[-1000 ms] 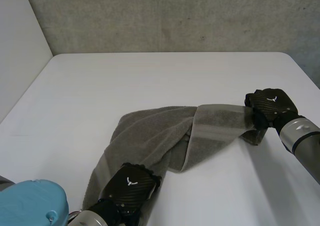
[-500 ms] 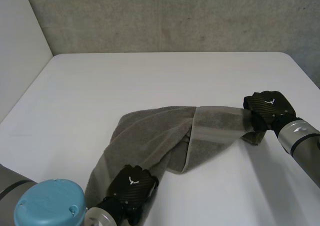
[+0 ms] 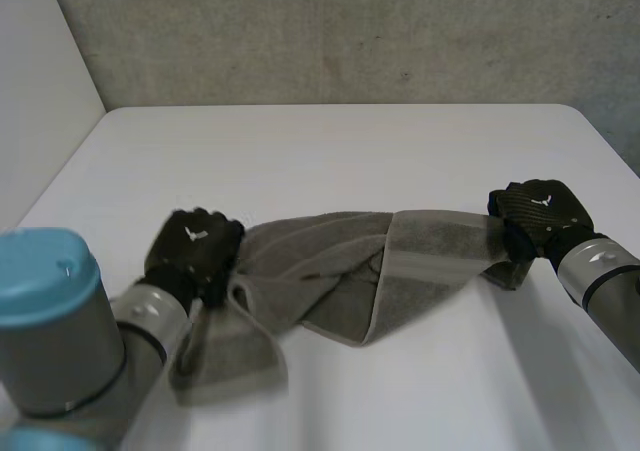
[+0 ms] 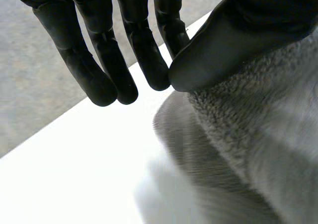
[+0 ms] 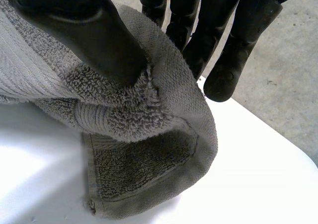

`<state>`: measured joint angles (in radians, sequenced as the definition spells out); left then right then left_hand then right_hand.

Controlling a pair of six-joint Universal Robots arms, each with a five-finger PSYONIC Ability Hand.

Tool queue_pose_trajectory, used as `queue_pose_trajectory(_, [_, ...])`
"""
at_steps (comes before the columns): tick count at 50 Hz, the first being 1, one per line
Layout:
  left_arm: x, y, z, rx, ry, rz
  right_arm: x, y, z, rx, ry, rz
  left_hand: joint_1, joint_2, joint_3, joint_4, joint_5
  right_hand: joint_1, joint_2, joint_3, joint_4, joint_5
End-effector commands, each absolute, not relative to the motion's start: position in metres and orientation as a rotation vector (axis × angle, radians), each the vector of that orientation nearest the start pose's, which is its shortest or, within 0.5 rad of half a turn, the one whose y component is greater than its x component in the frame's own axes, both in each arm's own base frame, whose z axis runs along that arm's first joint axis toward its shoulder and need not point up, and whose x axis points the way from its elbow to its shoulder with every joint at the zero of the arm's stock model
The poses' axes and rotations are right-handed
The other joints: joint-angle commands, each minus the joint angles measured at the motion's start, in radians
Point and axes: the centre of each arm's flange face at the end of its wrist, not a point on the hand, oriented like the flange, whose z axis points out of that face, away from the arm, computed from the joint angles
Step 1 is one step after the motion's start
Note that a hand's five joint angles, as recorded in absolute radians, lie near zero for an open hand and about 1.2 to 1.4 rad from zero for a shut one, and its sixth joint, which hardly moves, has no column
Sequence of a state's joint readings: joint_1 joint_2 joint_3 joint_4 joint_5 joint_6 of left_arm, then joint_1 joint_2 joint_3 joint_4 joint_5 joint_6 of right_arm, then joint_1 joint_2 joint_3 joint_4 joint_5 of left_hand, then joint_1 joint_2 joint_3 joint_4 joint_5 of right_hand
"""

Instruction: Fold the towel.

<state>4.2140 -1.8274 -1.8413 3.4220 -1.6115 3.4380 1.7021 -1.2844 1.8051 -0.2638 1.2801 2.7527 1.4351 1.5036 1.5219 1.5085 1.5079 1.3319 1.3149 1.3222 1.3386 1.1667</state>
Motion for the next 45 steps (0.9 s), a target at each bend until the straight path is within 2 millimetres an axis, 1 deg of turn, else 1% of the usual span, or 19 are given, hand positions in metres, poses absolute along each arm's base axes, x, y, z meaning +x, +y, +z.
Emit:
queue_pose_trajectory(1, [-0.256,-0.259,0.145,1.020,2.296,-1.845,0.200,-0.293,0.175,-0.879,2.253,-1.883,-0.039,-0.107,-0.126,-0.112,-0.286,0.001,0.018,0.010,-0.006,-0.009])
queue_pose_trajectory(3, [-0.251,-0.275,0.132,1.025,2.287,-1.789,0.201,-0.290,0.174,-0.884,2.256,-1.874,-0.039,-0.107,-0.126,-0.112,-0.286,0.001,0.018,0.010,-0.006,-0.009])
queue_pose_trajectory(7, [-0.247,-0.284,0.129,1.003,2.288,-1.779,0.203,-0.289,0.171,-0.884,2.258,-1.864,-0.039,-0.107,-0.126,-0.112,-0.286,0.001,0.018,0.010,-0.006,-0.009])
queue_pose_trajectory(12, [-0.233,-0.299,0.135,0.923,2.277,-1.786,0.201,-0.291,0.171,-0.875,2.265,-1.875,-0.039,-0.107,-0.126,-0.112,-0.286,0.001,0.018,0.010,-0.006,-0.009])
queue_pose_trajectory(14, [-0.221,-0.308,0.143,0.860,2.261,-1.795,0.200,-0.292,0.171,-0.867,2.269,-1.878,-0.039,-0.107,-0.126,-0.112,-0.286,0.001,0.018,0.010,-0.006,-0.009])
queue_pose_trajectory(18, [-0.213,-0.310,0.150,0.807,2.263,-1.811,0.200,-0.294,0.170,-0.864,2.277,-1.877,-0.039,-0.107,-0.126,-0.112,-0.286,0.001,0.018,0.010,-0.006,-0.009])
queue_pose_trajectory(19, [-0.212,-0.308,0.157,0.777,2.277,-1.830,0.200,-0.294,0.168,-0.864,2.284,-1.870,-0.326,-0.395,-0.413,-0.400,-0.574,0.001,0.018,0.010,-0.006,-0.009])
queue_pose_trajectory(20, [-0.213,-0.306,0.169,0.731,2.282,-1.885,0.199,-0.293,0.167,-0.864,2.287,-1.864,-0.794,-0.863,-0.881,-0.868,-1.041,0.001,0.018,0.010,-0.006,-0.009])
queue_pose_trajectory(21, [-0.213,-0.306,0.169,0.731,2.282,-1.886,0.199,-0.293,0.167,-0.864,2.287,-1.864,-0.799,-0.867,-0.886,-0.872,-1.046,0.001,0.018,0.010,-0.006,-0.009])
queue_pose_trajectory(22, [-0.214,-0.301,0.180,0.693,2.301,-1.936,0.199,-0.293,0.166,-0.864,2.291,-1.858,-1.113,-1.181,-1.200,-1.186,-1.360,0.001,0.018,0.010,-0.006,-0.009])
queue_pose_trajectory(23, [-0.214,-0.301,0.180,0.693,2.301,-1.937,0.199,-0.293,0.166,-0.864,2.291,-1.858,-1.116,-1.184,-1.203,-1.189,-1.363,0.001,0.018,0.010,-0.006,-0.009])
queue_pose_trajectory(26, [-0.214,-0.283,0.212,0.569,2.357,-2.071,0.200,-0.292,0.164,-0.871,2.293,-1.850,-1.154,-1.223,-1.241,-1.228,-1.401,0.001,0.018,0.010,-0.006,-0.009])
queue_pose_trajectory(27, [-0.214,-0.283,0.212,0.568,2.358,-2.071,0.200,-0.292,0.164,-0.871,2.293,-1.850,-1.154,-1.223,-1.241,-1.228,-1.401,0.001,0.018,0.010,-0.006,-0.009])
queue_pose_trajectory(29, [-0.220,-0.265,0.234,0.541,2.369,-2.189,0.200,-0.291,0.164,-0.872,2.294,-1.846,-1.154,-1.223,-1.241,-1.228,-1.401,0.001,0.018,0.010,-0.006,-0.009])
queue_pose_trajectory(30, [-0.220,-0.265,0.234,0.541,2.369,-2.189,0.200,-0.291,0.164,-0.872,2.294,-1.846,-1.154,-1.223,-1.241,-1.228,-1.401,0.001,0.018,0.010,-0.006,-0.009])
queue_pose_trajectory(32, [-0.229,-0.245,0.245,0.565,2.395,-2.270,0.200,-0.290,0.163,-0.873,2.297,-1.842,-1.151,-1.220,-1.238,-1.225,-1.398,0.001,0.018,0.010,-0.006,-0.009])
queue_pose_trajectory(38, [-0.237,-0.223,0.238,0.622,2.451,-2.262,0.200,-0.289,0.162,-0.878,2.299,-1.836,-1.148,-1.217,-1.235,-1.222,-1.396,0.001,0.018,0.010,-0.006,-0.009])
queue_pose_trajectory(40, [-0.244,-0.213,0.230,0.666,2.490,-2.233,0.200,-0.289,0.162,-0.884,2.300,-1.836,-1.142,-1.211,-1.229,-1.216,-1.390,0.001,0.018,0.010,-0.006,-0.009])
queue_pose_trajectory(45, [-0.254,-0.205,0.211,0.732,2.557,-2.151,0.201,-0.288,0.162,-0.885,2.302,-1.834,-1.116,-1.185,-1.203,-1.189,-1.363,0.001,0.018,0.010,-0.006,-0.009])
